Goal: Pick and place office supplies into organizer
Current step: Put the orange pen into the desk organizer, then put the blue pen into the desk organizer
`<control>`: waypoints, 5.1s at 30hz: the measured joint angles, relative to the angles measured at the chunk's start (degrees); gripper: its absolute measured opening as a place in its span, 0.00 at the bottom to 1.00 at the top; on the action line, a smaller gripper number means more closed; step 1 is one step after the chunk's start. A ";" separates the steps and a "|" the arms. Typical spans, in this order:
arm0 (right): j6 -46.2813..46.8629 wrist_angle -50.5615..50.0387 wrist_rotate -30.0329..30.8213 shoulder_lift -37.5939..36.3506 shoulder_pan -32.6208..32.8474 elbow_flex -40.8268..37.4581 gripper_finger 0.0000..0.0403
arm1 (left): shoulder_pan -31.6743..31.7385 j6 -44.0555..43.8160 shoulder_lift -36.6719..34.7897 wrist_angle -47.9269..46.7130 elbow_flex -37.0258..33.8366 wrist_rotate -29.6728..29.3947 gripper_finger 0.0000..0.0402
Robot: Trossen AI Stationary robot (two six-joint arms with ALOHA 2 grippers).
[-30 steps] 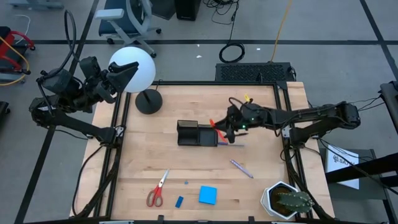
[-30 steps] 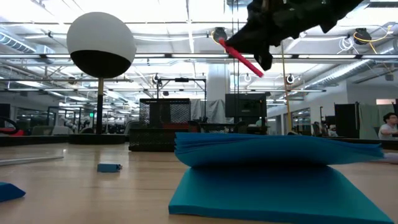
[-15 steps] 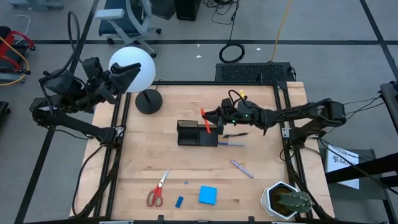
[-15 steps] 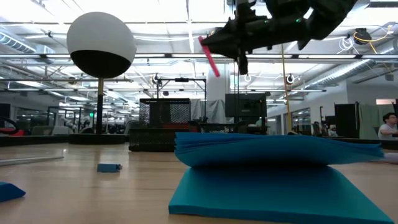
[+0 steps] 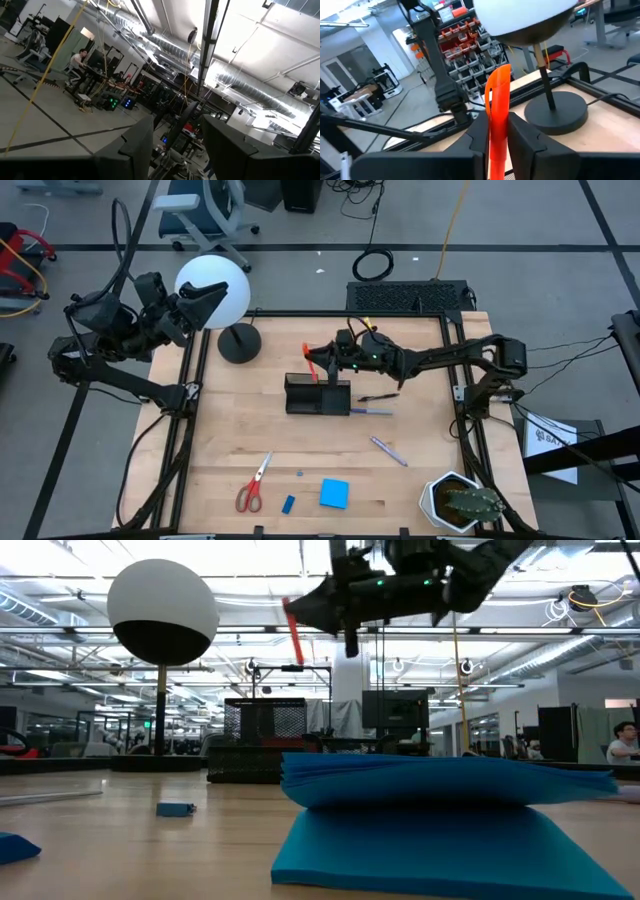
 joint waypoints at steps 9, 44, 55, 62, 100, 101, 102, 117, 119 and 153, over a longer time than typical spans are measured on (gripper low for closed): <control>-1.07 -0.32 -4.47 5.56 -2.15 4.26 0.09 | 0.00 -0.51 0.01 -0.40 -0.01 0.02 0.43; -5.33 -4.38 -5.72 5.50 -2.06 4.27 0.28 | 0.00 1.65 0.01 -0.75 -0.01 -1.40 0.43; -8.67 -17.30 -5.96 -2.60 -2.06 4.25 0.27 | 0.00 2.37 0.01 -0.78 -0.01 -1.38 0.43; -13.12 -38.69 -5.98 -12.90 -2.06 4.22 0.27 | 0.00 3.18 0.01 -0.79 -0.01 -1.36 0.43; -27.36 -81.72 -0.99 -7.93 8.48 4.18 0.27 | 0.00 3.84 0.01 -1.49 -0.01 -1.29 0.43; -27.37 -81.45 -0.98 -7.26 8.48 4.18 0.27 | -0.02 3.84 -0.01 -1.81 -0.01 -1.29 0.43; -27.50 -81.20 -0.98 -6.89 8.48 4.18 0.27 | 0.00 3.84 0.01 -1.97 -0.01 -1.29 0.43; -28.55 -79.09 -1.23 1.24 8.85 4.18 0.26 | 0.00 3.58 -0.01 -2.79 0.01 -1.18 0.43; -28.89 -78.11 -1.24 2.06 8.85 3.93 0.26 | 0.00 3.52 -0.01 -3.29 -0.01 -1.18 0.43; -24.06 -71.35 -3.23 4.44 9.52 -3.88 0.08 | 0.00 2.52 -0.01 -3.74 -0.01 -1.38 0.43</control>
